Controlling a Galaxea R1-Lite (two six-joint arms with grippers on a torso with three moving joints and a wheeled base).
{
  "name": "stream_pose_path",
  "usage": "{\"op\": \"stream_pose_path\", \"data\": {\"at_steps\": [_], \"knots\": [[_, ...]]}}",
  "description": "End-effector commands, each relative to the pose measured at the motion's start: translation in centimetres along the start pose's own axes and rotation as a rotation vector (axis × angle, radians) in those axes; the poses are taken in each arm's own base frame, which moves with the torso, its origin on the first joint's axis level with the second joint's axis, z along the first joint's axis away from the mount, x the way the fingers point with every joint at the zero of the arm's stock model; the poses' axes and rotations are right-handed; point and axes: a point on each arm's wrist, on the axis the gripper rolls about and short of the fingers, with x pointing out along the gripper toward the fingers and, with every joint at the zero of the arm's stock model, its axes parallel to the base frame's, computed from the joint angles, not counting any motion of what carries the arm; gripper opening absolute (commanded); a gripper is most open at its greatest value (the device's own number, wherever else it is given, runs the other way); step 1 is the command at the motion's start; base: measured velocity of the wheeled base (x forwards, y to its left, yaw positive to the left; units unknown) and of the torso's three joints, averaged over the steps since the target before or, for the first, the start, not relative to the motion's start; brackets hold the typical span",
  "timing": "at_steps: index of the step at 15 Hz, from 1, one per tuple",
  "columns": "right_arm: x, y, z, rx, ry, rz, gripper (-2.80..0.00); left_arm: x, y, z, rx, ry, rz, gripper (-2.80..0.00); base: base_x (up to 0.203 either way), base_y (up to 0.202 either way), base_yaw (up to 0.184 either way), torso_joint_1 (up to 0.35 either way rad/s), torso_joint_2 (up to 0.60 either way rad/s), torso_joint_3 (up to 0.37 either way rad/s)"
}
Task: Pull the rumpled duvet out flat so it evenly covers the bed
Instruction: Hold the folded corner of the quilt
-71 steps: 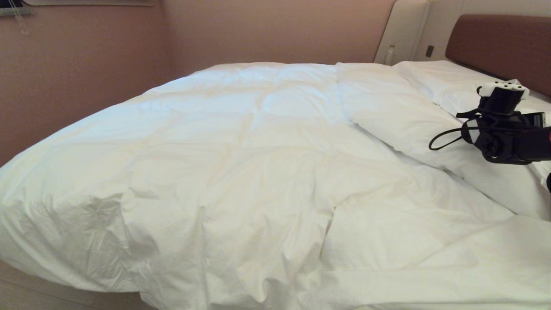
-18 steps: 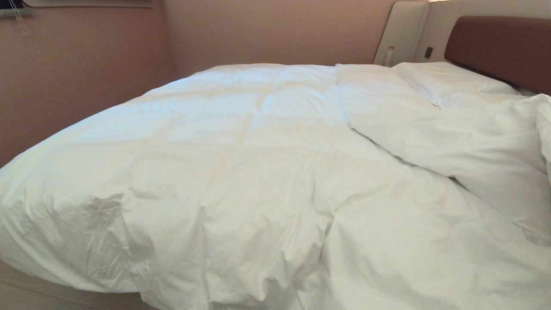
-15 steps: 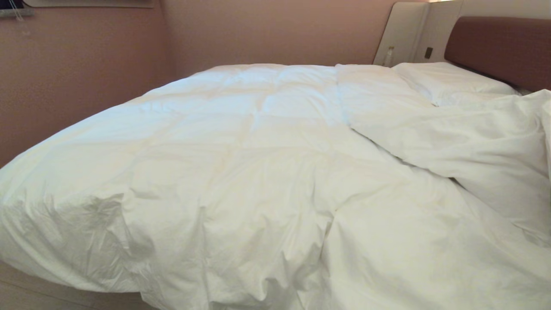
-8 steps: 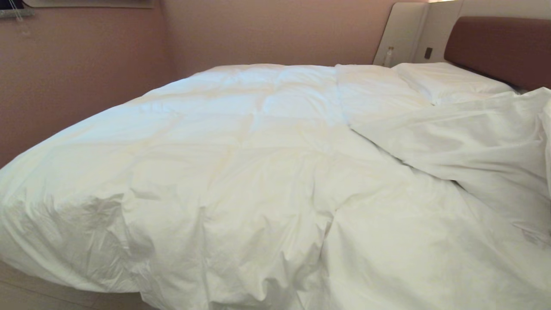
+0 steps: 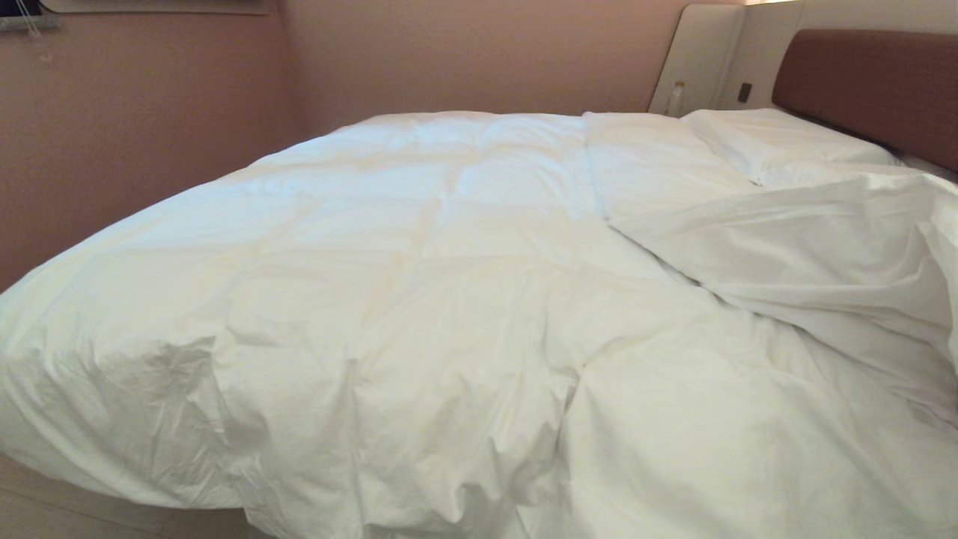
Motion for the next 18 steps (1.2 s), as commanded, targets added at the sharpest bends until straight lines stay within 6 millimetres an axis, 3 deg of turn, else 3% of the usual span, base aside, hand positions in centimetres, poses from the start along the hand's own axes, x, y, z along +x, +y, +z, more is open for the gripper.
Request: {"op": "stream_pose_path", "data": {"at_steps": [1,12,13,18], "knots": [[0.07,-0.23,-0.72,0.024,0.051,-0.014,-2.80,0.00,0.00,0.00,-0.001,0.000,0.000,-2.80,0.000,0.000,0.000,0.000,0.00,0.000],[0.01,-0.25,-0.95,0.023,0.045,-0.023,-2.80,0.00,0.00,0.00,-0.001,0.000,0.000,-2.80,0.000,0.000,0.000,0.000,0.00,0.000],[0.03,-0.27,-0.97,0.024,0.045,-0.025,0.00,0.00,0.00,0.00,-0.001,0.000,0.000,-2.80,0.000,0.000,0.000,0.000,0.00,0.000],[0.18,-0.35,-0.97,0.035,0.072,-0.034,0.00,0.00,0.00,0.00,-0.001,0.000,0.000,-2.80,0.000,0.000,0.000,0.000,0.00,0.000]]}}
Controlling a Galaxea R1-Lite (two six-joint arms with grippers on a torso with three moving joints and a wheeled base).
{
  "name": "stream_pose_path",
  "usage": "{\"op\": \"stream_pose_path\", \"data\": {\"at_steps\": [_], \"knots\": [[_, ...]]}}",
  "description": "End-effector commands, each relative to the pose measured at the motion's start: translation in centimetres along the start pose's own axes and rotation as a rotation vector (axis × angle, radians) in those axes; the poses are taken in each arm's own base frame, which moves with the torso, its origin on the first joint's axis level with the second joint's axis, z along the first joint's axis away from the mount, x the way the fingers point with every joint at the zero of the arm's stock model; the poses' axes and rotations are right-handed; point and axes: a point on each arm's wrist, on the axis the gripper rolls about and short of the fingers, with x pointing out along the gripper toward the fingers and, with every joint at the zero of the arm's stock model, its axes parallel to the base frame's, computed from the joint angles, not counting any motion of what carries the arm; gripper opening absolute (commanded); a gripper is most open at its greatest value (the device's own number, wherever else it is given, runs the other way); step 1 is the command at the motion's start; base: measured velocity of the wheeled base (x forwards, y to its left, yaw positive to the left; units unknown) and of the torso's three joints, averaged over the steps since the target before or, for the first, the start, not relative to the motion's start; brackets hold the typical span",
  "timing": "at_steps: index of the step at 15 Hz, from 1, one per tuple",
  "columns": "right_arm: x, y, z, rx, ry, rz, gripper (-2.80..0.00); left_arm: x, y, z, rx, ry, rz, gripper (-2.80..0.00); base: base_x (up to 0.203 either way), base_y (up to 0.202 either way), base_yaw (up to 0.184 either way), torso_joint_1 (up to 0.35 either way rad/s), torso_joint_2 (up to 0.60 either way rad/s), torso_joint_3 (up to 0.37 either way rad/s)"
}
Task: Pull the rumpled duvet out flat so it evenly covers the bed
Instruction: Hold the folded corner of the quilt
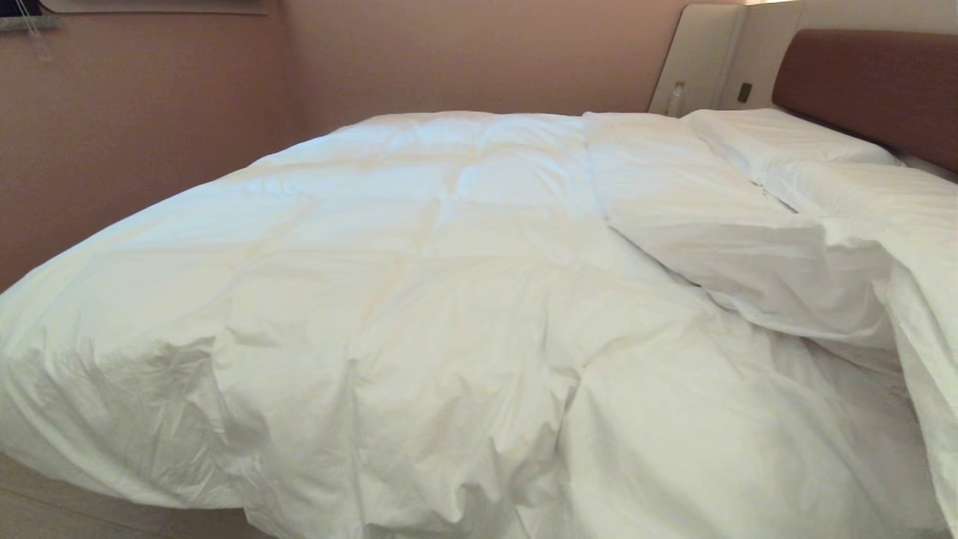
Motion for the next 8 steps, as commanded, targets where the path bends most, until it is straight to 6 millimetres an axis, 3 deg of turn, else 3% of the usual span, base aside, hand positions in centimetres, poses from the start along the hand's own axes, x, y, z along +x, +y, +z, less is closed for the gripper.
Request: {"op": "stream_pose_path", "data": {"at_steps": [1,5,8], "knots": [[0.0,0.0,-0.1,0.008,0.017,-0.002,0.00,0.0,0.0,0.0,-0.001,0.000,0.000,-2.80,0.000,0.000,0.000,0.000,0.00,0.000],[-1.0,0.4,-0.2,-0.015,-0.031,0.014,0.00,0.0,0.0,0.0,-0.001,0.000,0.000,-2.80,0.000,0.000,0.000,0.000,0.00,0.000],[-0.7,0.4,0.3,-0.006,-0.023,0.004,0.00,0.0,0.0,0.0,-0.001,0.000,0.000,-2.80,0.000,0.000,0.000,0.000,0.00,0.000]]}}
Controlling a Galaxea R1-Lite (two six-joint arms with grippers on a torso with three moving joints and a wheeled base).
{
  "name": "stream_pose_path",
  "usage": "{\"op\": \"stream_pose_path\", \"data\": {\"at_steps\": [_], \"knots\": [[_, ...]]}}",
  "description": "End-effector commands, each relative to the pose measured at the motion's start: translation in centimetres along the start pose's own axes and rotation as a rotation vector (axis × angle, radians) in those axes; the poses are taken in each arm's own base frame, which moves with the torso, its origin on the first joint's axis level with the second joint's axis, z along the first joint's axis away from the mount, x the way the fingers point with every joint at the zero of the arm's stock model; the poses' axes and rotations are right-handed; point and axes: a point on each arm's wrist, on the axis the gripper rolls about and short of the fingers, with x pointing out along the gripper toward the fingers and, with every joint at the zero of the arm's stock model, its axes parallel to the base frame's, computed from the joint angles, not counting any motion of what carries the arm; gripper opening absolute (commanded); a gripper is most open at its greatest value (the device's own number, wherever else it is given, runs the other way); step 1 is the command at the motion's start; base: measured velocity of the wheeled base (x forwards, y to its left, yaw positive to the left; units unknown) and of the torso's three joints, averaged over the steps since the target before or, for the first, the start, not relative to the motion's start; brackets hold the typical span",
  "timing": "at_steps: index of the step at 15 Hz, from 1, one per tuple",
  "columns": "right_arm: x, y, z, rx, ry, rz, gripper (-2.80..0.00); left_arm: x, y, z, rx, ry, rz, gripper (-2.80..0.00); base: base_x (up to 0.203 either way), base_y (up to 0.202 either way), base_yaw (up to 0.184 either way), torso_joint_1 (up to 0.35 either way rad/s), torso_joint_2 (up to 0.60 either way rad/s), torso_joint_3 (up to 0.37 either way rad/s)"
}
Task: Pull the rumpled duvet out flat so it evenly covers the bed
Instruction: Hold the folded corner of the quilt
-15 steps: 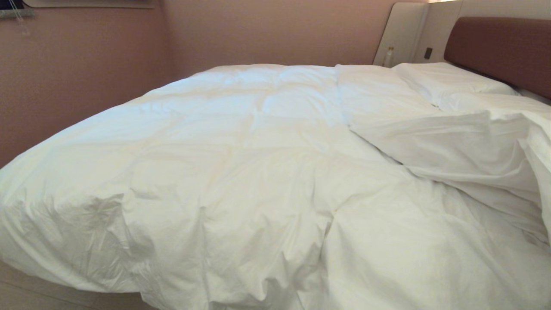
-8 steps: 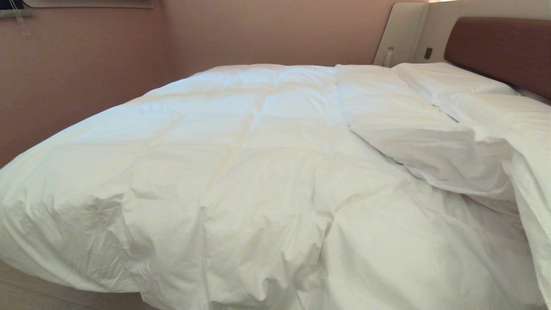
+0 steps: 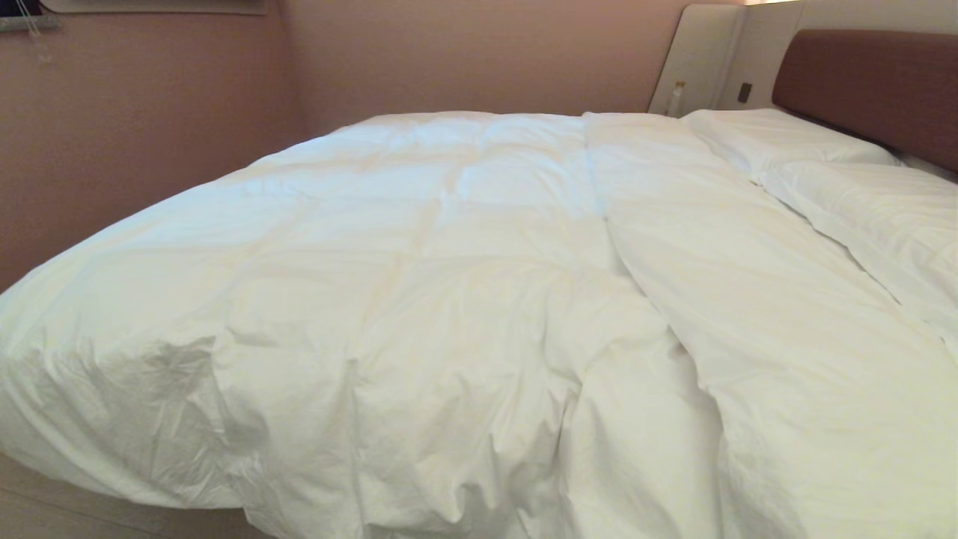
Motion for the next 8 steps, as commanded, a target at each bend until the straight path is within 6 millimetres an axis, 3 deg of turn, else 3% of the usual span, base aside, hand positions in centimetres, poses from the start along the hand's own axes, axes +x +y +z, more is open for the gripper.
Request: {"op": "stream_pose_path", "data": {"at_steps": [1,5,6,8], "knots": [[0.33,-0.11,0.46,0.009,0.004,-0.044,0.00,0.00,0.00,-0.01,-0.001,0.001,0.000,-2.80,0.000,0.000,0.000,0.000,0.00,0.000],[0.22,-0.48,1.04,0.005,-0.056,-0.256,0.00,0.00,0.00,0.00,-0.001,0.000,0.000,-2.80,0.000,0.000,0.000,0.000,0.00,0.000],[0.08,-0.65,0.92,0.003,-0.070,-0.305,-2.80,0.00,0.00,0.00,-0.001,0.000,0.000,-2.80,0.000,0.000,0.000,0.000,0.00,0.000],[0.12,-0.76,0.87,0.020,-0.077,-0.335,-2.80,0.00,0.00,0.00,-0.001,0.000,0.000,-2.80,0.000,0.000,0.000,0.000,0.00,0.000]]}}
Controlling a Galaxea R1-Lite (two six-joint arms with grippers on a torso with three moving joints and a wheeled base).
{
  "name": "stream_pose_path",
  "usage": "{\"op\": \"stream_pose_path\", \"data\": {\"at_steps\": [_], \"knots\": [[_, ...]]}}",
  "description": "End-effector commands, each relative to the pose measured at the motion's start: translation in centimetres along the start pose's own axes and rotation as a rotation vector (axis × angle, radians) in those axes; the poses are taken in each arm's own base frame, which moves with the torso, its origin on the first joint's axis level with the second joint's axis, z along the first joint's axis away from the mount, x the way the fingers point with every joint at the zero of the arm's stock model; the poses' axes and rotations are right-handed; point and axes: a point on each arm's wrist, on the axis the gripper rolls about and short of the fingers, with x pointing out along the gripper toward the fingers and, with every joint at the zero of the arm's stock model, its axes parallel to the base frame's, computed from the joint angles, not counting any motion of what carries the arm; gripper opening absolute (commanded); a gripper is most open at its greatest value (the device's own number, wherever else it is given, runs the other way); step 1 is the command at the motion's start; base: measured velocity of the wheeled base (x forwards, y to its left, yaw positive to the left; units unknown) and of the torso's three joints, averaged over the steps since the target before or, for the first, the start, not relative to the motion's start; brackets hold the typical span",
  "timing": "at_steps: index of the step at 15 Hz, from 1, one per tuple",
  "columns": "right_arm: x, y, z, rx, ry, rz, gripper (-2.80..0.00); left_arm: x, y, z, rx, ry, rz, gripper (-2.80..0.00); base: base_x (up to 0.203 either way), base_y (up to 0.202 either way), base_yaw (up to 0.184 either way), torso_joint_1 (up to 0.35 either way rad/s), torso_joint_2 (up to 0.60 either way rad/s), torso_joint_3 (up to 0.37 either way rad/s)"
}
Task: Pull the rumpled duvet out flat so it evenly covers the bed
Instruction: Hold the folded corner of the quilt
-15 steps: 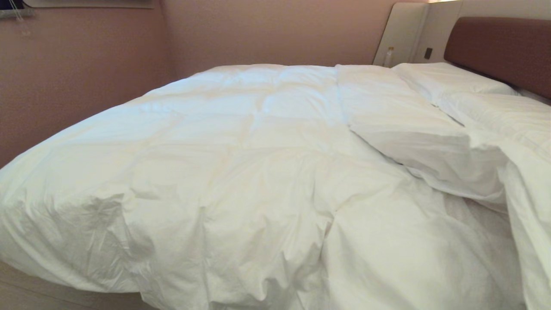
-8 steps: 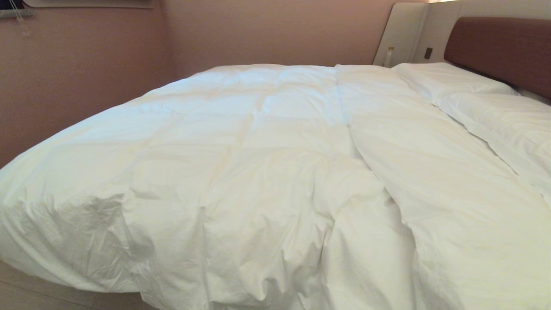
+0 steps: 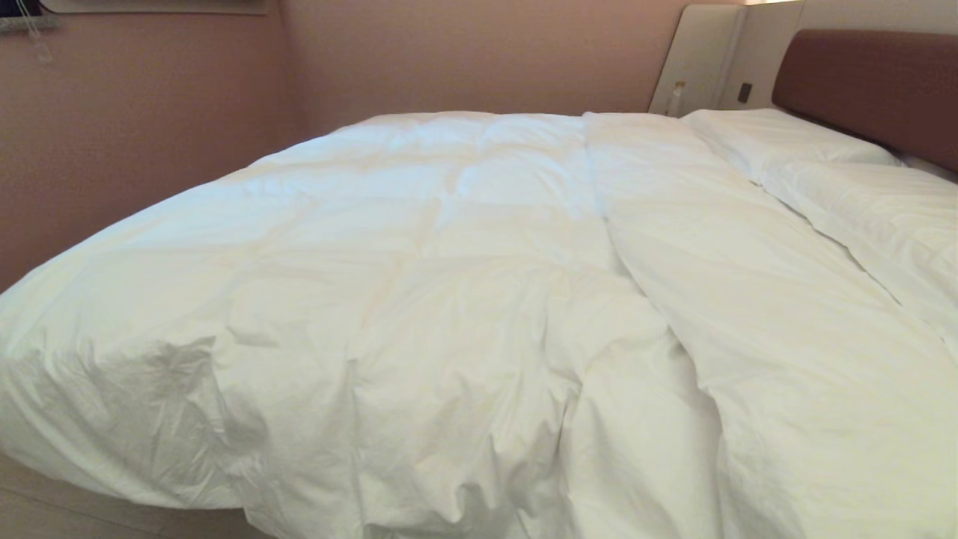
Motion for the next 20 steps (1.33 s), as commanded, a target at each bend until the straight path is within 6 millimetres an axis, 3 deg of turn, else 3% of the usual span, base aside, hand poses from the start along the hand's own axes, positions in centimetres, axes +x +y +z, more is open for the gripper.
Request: {"op": "stream_pose_path", "data": {"at_steps": [1,5,13,20], "knots": [[0.2,-0.4,0.2,0.039,-0.039,-0.194,-2.80,0.0,0.0,0.0,-0.001,0.000,0.000,-2.80,0.000,0.000,0.000,0.000,0.00,0.000],[0.3,-0.7,-0.3,0.070,-0.028,-0.281,-2.80,0.0,0.0,0.0,0.002,0.002,0.000,-2.80,0.000,0.000,0.000,0.000,0.00,0.000],[0.2,-1.1,-1.6,0.084,0.012,-0.294,-2.80,0.0,0.0,0.0,-0.004,0.000,0.000,-2.80,0.000,0.000,0.000,0.000,0.00,0.000],[0.0,-1.1,-1.8,0.083,0.009,-0.293,-2.80,0.0,0.0,0.0,-0.004,0.000,0.000,-2.80,-0.182,0.000,0.001,0.004,0.00,0.002]]}}
